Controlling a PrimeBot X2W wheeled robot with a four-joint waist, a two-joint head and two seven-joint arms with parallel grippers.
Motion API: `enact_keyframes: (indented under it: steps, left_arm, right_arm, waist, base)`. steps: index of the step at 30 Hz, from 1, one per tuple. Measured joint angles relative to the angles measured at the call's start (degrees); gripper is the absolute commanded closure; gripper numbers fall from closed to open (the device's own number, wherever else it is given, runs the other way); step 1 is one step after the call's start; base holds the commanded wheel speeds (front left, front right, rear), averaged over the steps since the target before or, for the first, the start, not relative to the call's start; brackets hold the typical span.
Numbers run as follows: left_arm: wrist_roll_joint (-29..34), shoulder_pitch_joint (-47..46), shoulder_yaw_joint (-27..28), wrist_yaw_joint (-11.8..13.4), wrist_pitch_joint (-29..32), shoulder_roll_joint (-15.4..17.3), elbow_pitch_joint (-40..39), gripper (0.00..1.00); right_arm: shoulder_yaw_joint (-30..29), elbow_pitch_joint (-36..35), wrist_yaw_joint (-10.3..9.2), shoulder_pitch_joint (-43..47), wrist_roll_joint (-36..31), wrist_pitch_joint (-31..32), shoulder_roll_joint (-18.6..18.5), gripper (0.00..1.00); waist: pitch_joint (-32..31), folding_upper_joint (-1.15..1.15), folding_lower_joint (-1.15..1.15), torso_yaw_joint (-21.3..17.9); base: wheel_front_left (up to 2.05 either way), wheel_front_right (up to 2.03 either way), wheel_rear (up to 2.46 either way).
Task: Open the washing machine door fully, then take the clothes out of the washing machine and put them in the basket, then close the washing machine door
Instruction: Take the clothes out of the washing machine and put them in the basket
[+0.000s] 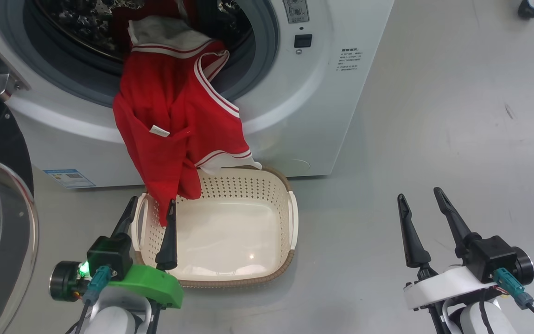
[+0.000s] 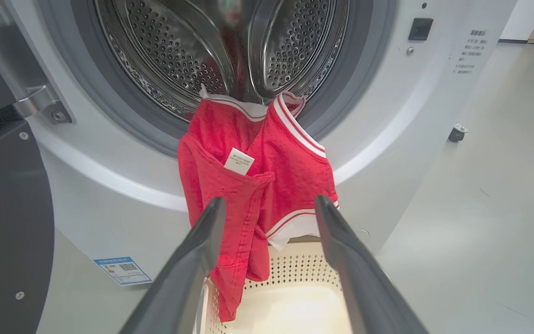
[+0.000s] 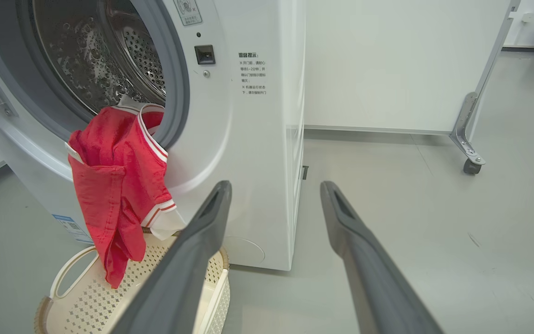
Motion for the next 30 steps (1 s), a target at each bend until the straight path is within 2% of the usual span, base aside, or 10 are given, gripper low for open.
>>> enact_keyframes:
  steps: [9, 19, 24, 30]
  left_arm:
    - [-2.6, -4.1, 0.0, -0.9, 2.7, 0.0, 2.6, 0.0]
    - [-6.9, -14.0, 0.7, -3.4, 9.2, -0.2, 10.3, 0.0]
    - [-6.9, -18.9, 1.6, -4.1, 12.2, -0.2, 14.3, 0.0]
    - [-6.9, -24.9, 3.5, -4.0, 14.5, 2.4, 18.1, 0.0]
  right_arm:
    - [0.8, -1.3, 0.04, -1.6, 0.0, 0.0, 0.1, 0.0]
    - [1.6, -2.3, 0.16, -5.0, 0.0, 0.0, 0.1, 0.0]
    - [2.2, -2.4, 0.62, -7.1, 0.0, 0.0, 0.1, 0.0]
    - [2.9, -2.4, 0.73, -9.0, 0.0, 0.0, 0.1, 0.0]
  waist:
    - [3.5, 0.0, 0.0, -0.8]
    - [9.2, 0.0, 0.0, -2.2]
    - [12.0, 0.0, 0.0, -3.3]
    - [14.9, 0.0, 0.0, -4.8]
  base:
    - [0.0, 0.0, 0.0]
    - [0.0, 0.0, 0.0]
    - [0.0, 0.0, 0.0]
    - [0.0, 0.0, 0.0]
